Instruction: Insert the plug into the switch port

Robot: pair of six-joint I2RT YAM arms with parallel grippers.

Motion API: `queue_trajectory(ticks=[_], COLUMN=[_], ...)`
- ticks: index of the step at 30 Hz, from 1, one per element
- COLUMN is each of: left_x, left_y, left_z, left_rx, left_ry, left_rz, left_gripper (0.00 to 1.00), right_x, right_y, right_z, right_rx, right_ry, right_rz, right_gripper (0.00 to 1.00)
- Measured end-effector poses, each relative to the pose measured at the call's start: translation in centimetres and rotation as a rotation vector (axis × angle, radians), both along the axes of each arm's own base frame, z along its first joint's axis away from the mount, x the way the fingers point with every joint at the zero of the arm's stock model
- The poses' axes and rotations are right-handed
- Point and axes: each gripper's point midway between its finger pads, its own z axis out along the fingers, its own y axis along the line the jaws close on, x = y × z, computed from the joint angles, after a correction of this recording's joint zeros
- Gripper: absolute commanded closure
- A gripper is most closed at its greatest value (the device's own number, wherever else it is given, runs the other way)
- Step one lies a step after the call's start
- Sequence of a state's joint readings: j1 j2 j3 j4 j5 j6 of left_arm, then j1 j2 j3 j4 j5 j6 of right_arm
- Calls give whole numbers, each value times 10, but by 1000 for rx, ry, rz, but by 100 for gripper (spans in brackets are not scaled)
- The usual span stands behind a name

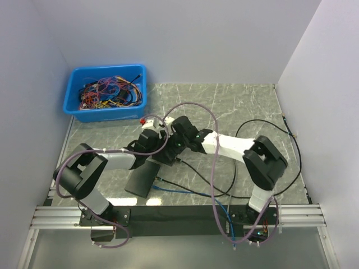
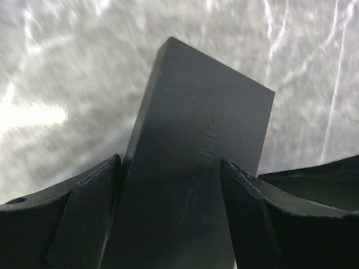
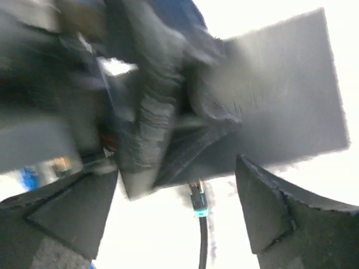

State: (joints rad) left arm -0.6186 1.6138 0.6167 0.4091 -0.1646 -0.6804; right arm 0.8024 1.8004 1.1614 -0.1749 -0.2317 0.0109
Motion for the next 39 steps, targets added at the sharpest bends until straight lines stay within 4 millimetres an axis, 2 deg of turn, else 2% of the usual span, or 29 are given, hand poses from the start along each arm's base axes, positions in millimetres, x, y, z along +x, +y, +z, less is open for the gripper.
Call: queue_trajectory(ticks=[3,7,11,14,16,19,22,25,27,29,31,33,36,39], left_x=[-10,-11,-16,-18,-17,-13,-10,-11,-15,-19,-23,-26,-29,-30], left_y=[-1,1,11,17,20,25,28,30,33,36,40,43,48,53], left_z=[4,15,19,22,28,42,62,82,92,102,110,121,132,136], left_rx=[13,8,27,42,50,50,24,0,-10,-17,-21,-33,-45,-49], left_ry=[35,49,69,78,77,61,24,-9,-24,-37,-49,-70,-96,-110], left_rz=[-18,-6,11,25,37,57,71,74,74,76,78,82,93,107], left_gripper=[21,18,15,13,12,12,12,12,12,12,12,10,10,10], right_x=[-3,3,33,62,88,121,138,141,149,159,162,155,146,139], right_y=[1,-16,-50,-92,-132,-203,-279,-324,-339,-345,-339,-324,-291,-263], right_z=[26,63,117,139,141,130,109,90,80,69,58,46,36,30], right_rx=[46,82,129,139,131,94,56,29,24,30,44,50,48,46], right_ry=[-78,-176,-330,-386,-387,-344,-283,-215,-159,-110,-64,-16,22,48], right_rz=[-39,-146,-365,-560,-719,-952,-1186,-1320,-1359,-1367,-1346,-1302,-1216,-1141], right_gripper=[6,5,0,0,0,0,0,0,0,0,1,3,4,8])
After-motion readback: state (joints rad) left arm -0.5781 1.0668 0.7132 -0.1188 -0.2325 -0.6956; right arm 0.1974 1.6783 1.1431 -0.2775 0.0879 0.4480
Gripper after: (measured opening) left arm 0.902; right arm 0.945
